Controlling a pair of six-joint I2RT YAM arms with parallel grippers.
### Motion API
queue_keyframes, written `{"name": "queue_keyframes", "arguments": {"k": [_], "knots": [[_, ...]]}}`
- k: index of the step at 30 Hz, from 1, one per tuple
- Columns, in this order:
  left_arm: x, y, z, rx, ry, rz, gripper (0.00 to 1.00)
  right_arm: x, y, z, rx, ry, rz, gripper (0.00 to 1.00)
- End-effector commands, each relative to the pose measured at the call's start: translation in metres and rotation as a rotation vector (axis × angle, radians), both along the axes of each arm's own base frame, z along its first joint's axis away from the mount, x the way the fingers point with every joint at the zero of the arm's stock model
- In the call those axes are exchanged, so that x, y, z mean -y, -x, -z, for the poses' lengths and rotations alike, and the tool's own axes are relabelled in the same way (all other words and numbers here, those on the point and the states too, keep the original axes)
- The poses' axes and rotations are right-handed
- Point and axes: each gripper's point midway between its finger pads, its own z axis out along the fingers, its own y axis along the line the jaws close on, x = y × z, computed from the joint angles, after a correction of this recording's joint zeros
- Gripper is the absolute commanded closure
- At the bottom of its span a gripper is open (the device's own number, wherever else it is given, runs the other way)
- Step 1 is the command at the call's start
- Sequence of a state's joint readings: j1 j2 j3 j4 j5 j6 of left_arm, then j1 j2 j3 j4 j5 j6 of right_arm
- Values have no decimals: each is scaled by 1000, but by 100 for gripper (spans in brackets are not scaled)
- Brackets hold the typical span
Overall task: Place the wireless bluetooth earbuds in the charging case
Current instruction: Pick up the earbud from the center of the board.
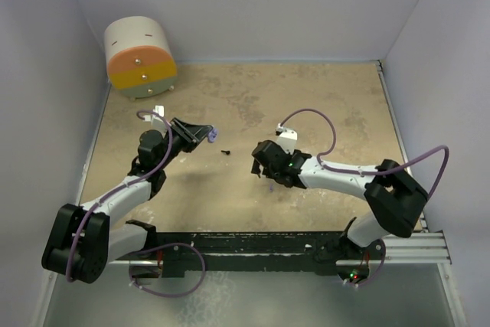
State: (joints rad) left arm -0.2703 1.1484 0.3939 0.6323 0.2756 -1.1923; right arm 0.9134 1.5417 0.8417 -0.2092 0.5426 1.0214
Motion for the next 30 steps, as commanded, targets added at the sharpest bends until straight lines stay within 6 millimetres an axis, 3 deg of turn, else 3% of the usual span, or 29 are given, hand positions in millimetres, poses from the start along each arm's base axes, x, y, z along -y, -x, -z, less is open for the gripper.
{"name": "queue_keyframes", "arguments": {"k": [1,7,16,30], "knots": [[-3,-1,-12,63,0,-8,100,11,0,-21,35,17,7,7],[-3,-2,-11,63,2,-9,100,12,20,-15,4,23,-23,8],[-2,-3,-8,59,6,-5,100,-15,61,4,-65,-29,-103,8],[-3,0,-6,57,1,-7,100,-32,64,23,-92,-36,-138,8]]}}
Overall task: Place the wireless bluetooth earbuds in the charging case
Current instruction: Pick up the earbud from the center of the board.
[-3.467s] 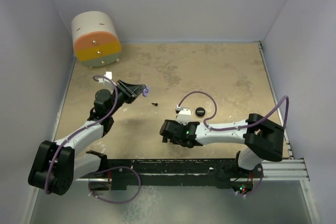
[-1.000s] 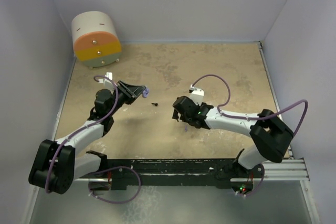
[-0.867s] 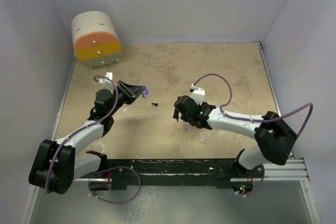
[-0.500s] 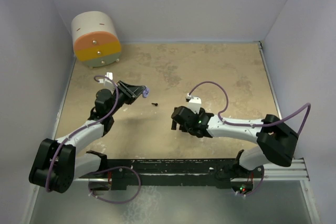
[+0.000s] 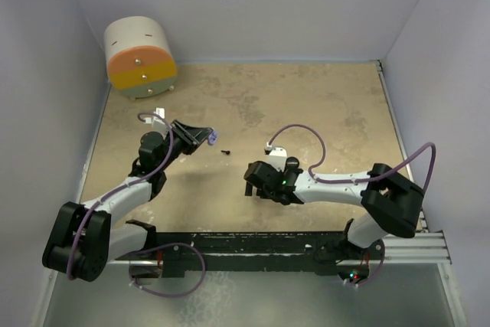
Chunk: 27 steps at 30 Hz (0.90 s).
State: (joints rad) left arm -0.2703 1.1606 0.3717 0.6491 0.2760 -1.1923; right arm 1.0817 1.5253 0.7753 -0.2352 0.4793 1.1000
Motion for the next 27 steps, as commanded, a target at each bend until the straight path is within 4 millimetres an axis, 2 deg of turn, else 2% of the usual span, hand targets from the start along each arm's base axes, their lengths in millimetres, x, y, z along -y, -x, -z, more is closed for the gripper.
{"name": "queue_keyframes", "arguments": {"k": [1,16,23,27], "knots": [[-2,-2,-15,72,6,-6,100,-8,0,2,1,-17,-1,8],[-4,-2,-14,72,5,-10,100,-35,-1,-5,11,-26,-43,8],[-5,-1,-13,72,6,-11,100,-42,-1,-8,18,-22,-58,8],[-5,-1,-15,76,7,-14,100,-36,1,-5,17,10,-57,8]]}}
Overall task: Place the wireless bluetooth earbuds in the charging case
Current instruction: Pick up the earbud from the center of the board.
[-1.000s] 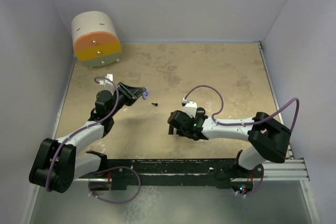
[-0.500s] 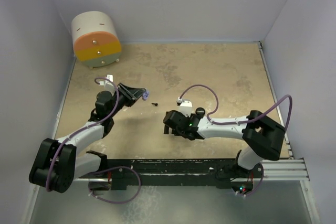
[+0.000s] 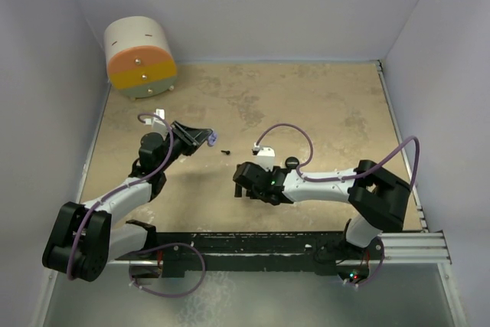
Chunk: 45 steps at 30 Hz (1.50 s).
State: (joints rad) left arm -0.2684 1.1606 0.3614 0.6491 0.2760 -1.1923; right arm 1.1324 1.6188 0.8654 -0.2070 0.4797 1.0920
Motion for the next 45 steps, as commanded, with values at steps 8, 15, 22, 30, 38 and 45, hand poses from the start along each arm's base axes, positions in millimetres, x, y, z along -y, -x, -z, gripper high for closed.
{"name": "queue_keyframes", "arguments": {"k": [8,15,22,30,38,45], "knots": [[-6,-4,-21,89,7,-13,100,26,4,1,0,144,4,11],[-7,-4,-21,87,7,-18,100,28,2,4,24,190,-77,22],[-9,-3,-19,83,3,-24,100,22,3,10,37,191,-168,30],[-10,-2,-19,82,4,-27,100,22,2,11,31,205,-190,35],[-11,-2,-18,79,4,-32,100,30,1,12,28,234,-177,39],[-11,-1,-17,77,2,-32,100,36,-2,15,27,262,-163,44]]}}
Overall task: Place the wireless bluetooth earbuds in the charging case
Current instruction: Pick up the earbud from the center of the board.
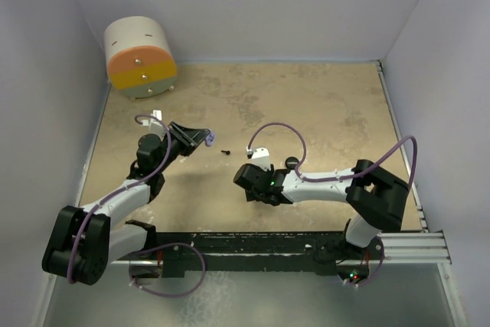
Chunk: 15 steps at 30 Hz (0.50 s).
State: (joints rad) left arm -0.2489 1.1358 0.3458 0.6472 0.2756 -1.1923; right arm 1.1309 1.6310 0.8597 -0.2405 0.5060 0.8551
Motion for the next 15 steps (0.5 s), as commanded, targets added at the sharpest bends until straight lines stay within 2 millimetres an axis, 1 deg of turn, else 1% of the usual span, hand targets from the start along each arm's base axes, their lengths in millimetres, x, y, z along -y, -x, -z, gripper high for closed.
{"name": "queue_keyframes", "arguments": {"k": [1,11,15], "knots": [[-4,-2,-15,69,-1,-13,100,15,-2,8,-2,72,16,44],[-4,-2,-15,69,-1,-15,100,21,-9,10,7,101,47,46],[-5,-2,-15,69,-1,-15,100,24,-10,10,7,104,59,49]]}}
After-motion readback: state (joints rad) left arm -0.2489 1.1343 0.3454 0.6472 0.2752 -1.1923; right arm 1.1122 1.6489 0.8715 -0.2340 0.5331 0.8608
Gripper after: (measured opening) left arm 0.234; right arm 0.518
